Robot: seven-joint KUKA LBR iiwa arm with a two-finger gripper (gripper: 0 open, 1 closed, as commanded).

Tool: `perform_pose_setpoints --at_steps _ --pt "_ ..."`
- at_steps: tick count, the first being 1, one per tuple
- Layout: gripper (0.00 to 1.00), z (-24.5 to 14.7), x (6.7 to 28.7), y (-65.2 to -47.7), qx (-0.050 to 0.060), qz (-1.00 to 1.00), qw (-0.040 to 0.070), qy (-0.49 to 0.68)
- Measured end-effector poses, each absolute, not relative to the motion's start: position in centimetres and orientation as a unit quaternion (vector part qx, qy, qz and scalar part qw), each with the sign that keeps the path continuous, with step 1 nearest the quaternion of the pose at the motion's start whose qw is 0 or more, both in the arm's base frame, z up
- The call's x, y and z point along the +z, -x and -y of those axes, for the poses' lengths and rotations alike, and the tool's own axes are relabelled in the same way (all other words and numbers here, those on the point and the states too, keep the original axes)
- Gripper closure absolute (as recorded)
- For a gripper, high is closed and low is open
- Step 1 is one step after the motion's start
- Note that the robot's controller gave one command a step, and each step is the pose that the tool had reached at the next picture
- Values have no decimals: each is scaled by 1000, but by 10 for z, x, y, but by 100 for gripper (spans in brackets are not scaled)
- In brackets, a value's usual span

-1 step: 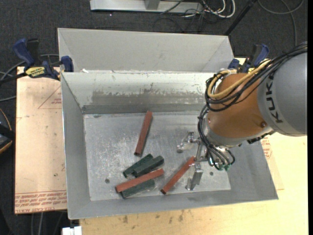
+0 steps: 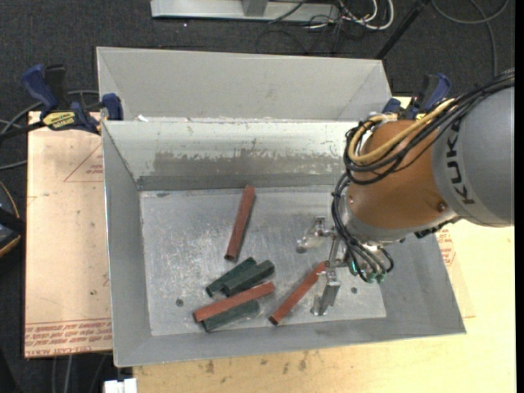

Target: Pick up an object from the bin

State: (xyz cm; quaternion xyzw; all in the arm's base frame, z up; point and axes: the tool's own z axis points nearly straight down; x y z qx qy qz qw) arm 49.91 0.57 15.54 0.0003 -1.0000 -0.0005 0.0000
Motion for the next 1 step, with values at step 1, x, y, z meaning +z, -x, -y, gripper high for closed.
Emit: perform_pose_setpoints --at_steps 1 --pt "100 -36 74 -509 -1 998 -9 -55"
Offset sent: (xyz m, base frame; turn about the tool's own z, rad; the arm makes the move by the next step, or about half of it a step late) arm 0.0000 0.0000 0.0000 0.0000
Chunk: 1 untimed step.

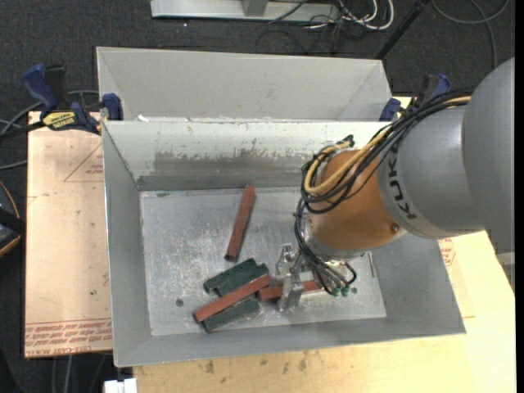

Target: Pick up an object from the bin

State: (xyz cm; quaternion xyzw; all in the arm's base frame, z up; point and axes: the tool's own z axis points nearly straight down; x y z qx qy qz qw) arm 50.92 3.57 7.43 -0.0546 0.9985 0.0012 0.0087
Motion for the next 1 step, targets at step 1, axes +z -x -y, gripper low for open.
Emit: perform_pose_setpoints --at_steps 1 --pt "100 -36 74 -509 1 -998 9 55"
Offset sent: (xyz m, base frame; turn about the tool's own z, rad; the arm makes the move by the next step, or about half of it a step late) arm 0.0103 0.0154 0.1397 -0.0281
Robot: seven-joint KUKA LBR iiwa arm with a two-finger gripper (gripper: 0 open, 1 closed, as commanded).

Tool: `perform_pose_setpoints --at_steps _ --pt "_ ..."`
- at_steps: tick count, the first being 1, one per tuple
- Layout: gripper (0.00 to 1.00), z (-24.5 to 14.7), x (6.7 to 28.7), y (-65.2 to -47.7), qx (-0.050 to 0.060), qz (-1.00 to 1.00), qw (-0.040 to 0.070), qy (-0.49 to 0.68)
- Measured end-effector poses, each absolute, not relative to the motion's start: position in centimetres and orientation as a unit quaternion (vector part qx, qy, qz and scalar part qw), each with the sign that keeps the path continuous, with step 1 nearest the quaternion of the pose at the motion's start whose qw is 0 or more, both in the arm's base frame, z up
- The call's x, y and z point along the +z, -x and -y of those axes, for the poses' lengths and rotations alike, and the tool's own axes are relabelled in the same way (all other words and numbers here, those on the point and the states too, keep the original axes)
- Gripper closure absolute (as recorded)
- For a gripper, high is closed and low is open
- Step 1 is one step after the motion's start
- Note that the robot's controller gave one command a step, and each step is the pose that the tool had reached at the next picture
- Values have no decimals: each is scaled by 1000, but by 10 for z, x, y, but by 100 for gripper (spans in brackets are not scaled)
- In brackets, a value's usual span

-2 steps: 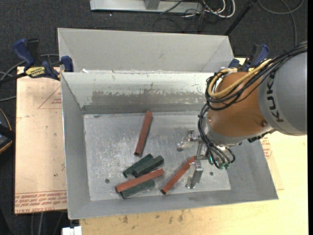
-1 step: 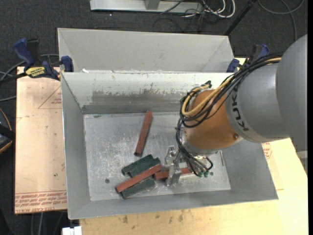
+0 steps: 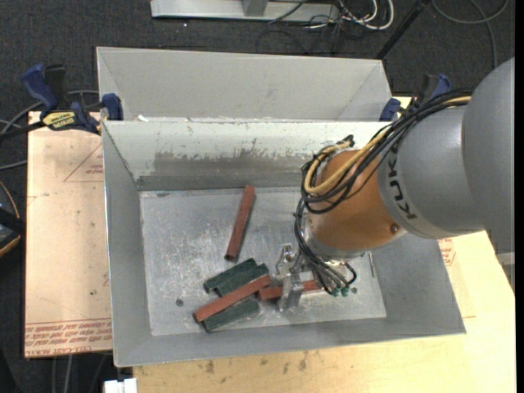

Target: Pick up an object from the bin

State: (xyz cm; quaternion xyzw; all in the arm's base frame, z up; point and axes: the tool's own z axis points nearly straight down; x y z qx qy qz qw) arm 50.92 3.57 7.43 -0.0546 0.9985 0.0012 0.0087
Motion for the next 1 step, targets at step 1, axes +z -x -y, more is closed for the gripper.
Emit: perform_pose_setpoints --at_steps 1 --pt "100 -52 214 -520 0 -998 2 69"
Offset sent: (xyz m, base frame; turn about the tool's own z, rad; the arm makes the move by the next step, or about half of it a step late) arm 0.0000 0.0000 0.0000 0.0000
